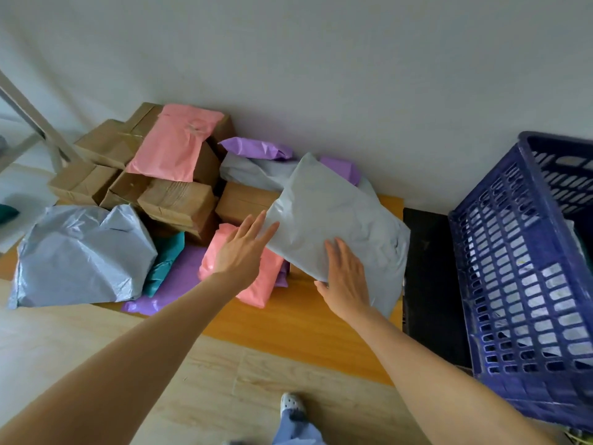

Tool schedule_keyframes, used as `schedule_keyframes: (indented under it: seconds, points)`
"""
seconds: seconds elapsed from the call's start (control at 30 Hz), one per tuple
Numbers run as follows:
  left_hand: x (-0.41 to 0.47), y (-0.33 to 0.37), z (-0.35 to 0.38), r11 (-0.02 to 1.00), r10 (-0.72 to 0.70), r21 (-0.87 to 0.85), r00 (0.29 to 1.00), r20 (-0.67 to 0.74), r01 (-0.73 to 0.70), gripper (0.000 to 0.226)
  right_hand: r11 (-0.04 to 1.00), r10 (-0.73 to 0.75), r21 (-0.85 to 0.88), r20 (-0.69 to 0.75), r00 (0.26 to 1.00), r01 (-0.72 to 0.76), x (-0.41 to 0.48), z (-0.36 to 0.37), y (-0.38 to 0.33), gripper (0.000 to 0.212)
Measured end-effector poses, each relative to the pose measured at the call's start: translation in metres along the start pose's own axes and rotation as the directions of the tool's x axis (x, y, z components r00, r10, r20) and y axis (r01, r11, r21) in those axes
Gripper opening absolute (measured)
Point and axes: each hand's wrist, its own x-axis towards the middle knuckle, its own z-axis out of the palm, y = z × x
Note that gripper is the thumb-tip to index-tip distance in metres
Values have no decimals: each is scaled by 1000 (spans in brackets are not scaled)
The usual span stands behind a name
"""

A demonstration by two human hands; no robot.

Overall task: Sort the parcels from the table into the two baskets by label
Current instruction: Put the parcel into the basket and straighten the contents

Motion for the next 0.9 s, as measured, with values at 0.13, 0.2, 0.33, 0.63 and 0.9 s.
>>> schedule_keyframes:
  seconds: [0.13, 0.2, 0.33, 0.63, 0.9]
  points:
    - [12, -5, 3, 998, 59, -24, 998, -5, -59, 72, 997, 24, -72, 54, 998, -20, 0, 6, -5, 96]
    - [16, -7, 0, 995, 90, -37, 996, -3, -90, 62, 996, 43, -74, 7, 999, -42, 0, 9, -10, 88]
    - [24, -16, -9, 983, 178, -46, 984, -23, -179, 49, 992, 120, -35, -61, 991, -122, 0, 7, -20, 71]
    - [28, -28, -35, 940, 323, -80, 941, -104, -331, 49, 969, 246, 19, -176, 953, -246, -10, -9, -45, 43]
    - [31, -42, -68, 905, 350, -181, 915, -200, -386, 67, 918, 392, 81, -344, 853, -389, -9, -52, -71, 21]
